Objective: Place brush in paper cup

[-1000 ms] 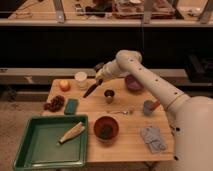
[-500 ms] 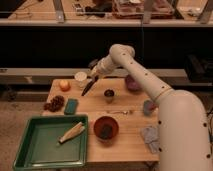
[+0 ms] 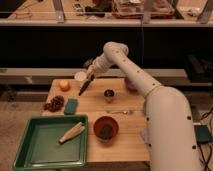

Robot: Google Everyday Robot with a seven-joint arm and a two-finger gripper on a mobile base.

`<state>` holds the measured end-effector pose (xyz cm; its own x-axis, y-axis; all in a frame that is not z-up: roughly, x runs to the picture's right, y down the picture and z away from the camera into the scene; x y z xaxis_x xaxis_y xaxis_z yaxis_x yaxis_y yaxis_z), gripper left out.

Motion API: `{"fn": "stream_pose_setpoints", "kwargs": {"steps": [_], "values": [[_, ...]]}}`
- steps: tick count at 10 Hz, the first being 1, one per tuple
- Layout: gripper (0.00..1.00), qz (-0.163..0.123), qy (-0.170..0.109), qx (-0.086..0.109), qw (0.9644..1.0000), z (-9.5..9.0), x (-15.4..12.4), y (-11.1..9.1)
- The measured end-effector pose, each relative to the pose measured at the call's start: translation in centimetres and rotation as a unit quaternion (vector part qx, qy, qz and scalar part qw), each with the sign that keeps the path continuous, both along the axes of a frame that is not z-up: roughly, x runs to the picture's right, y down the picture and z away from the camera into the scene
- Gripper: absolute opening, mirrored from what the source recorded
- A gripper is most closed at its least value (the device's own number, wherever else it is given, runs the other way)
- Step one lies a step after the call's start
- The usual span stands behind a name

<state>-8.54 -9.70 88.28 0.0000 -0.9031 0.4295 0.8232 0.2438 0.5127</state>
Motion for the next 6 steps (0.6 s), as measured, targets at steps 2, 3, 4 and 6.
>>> {"fn": "stream_pose_setpoints", "kwargs": {"steps": [2,3,4,6], "values": [[0.0,-0.006,-0.001,-0.004,1.0,0.8,-1.2,-0.3],[0.0,-0.009,0.0,-0.006,0.9999,1.1,-1.3,-0.4],[0.0,-0.013,0.001,-0.007,0.9999,1.4,-1.6,-0.5],[0.0,-0.023,0.003,-0.012,0.9997,2.3,-2.7,-0.5]]}}
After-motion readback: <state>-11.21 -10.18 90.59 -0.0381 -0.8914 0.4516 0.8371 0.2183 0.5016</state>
